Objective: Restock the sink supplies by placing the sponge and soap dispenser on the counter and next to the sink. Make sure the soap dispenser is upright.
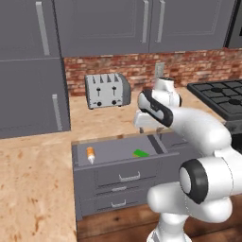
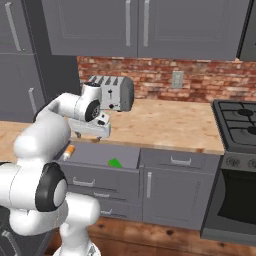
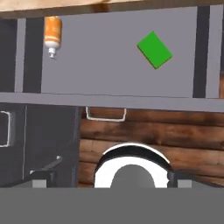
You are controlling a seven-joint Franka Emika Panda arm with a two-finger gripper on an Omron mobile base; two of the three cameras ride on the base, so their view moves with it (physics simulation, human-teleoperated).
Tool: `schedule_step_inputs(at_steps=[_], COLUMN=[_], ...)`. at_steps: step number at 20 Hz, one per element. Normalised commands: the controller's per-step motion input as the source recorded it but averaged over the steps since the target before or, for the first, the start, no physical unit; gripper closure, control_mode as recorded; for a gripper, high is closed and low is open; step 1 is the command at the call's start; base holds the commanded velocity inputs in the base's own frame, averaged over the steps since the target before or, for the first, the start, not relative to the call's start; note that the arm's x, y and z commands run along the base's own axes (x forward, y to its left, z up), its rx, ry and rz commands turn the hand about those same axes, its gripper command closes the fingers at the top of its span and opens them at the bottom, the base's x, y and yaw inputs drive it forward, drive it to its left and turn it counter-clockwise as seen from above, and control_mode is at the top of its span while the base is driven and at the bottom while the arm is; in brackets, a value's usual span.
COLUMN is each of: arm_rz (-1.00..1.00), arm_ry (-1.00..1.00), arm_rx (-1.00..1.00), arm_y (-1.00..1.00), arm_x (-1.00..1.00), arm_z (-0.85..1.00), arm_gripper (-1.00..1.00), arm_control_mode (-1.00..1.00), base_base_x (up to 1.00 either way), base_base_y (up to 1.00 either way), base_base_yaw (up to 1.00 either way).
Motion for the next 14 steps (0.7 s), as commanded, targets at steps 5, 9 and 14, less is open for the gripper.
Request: schedule_step_inputs(at_steps=[5, 9, 14], arm_rz=[0.00, 0.00, 0.00], arm_ry=[0.16, 0.06, 0.00], arm_rx=[0.04, 0.00, -0.01], arm_y=[0.00, 0.09, 0.02], arm_x=[0.07, 0.00, 0.18], arm_z=[-0.90, -0.44, -0.39], arm_gripper=[-1.00, -1.00, -1.00], arm_control_mode=[-1.00, -1.00, -1.00], base_base_x=[0.00, 0.00, 0.00], base_base_y=[0.00, 0.00, 0.00], base_base_yaw=[0.00, 0.00, 0.00])
